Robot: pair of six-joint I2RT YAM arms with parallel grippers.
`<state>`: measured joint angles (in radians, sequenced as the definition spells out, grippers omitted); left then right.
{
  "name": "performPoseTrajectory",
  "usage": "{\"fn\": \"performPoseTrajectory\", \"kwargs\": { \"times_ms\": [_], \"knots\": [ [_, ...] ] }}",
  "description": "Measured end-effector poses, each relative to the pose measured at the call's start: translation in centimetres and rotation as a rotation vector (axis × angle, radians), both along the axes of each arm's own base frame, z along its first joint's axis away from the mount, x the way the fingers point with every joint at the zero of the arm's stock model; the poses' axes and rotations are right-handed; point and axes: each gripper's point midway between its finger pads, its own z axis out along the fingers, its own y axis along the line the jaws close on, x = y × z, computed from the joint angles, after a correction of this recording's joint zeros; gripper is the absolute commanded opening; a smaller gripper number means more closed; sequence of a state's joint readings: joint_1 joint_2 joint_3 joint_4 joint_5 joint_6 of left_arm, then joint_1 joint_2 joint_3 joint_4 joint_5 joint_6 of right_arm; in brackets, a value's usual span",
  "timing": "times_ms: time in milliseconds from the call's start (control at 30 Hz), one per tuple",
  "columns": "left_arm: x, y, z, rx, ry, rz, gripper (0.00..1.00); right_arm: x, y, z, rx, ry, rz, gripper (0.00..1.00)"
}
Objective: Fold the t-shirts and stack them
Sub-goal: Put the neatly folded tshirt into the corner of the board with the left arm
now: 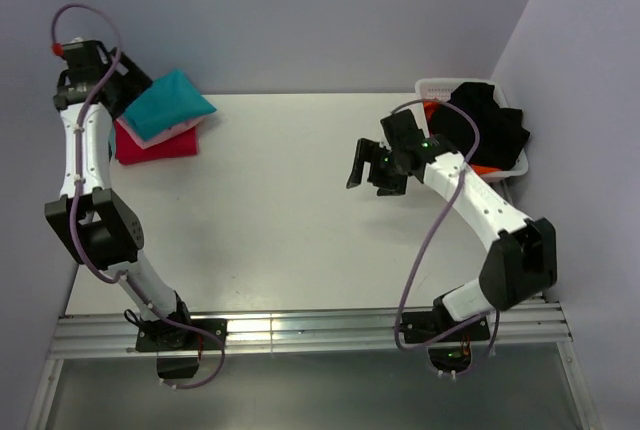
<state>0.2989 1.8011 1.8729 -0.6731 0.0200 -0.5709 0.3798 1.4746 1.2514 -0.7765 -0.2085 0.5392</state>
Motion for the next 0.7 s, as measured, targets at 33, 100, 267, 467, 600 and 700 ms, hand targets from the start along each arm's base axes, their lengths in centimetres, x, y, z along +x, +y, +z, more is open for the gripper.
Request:
{"fn": "performPoseTrajectory", "kwargs": {
  "times_ms": [33,100,267,467,600,700],
  "knots": [
    [0.5,-1.8,0.1,-0.007,-0.005,-0.047,0.99,-0.5,0.0,0.3,0.005,-0.016,0.002,0.90],
    [0.8,-4.6,-0.2,-0.030,-0.001,-0.120,0.99,-1.5,-0.4,0.8,0.012,-0.045,-0.001,0.91],
    [0.5,-5.4,-0.7,-0.029,0.025,-0.131,1.00,-3.3,-1.5,1.5,0.017,-0.101,-0.028,0.92],
    [0.1,-5.4,-1.1,-0.013,0.051,-0.116,1.00,-5.2,-2.7,1.2,0.016,-0.127,-0.054,0.92],
    [-0.4,-5.7,-1.0,-0.009,0.056,-0.118,0.99,-5.8,-3.1,0.8,0.011,-0.126,-0.064,0.92],
    [-0.8,-5.9,-0.4,-0.005,0.045,-0.118,1.00,-5.9,-3.2,0.9,0.009,-0.131,-0.069,0.92]
  ]
}}
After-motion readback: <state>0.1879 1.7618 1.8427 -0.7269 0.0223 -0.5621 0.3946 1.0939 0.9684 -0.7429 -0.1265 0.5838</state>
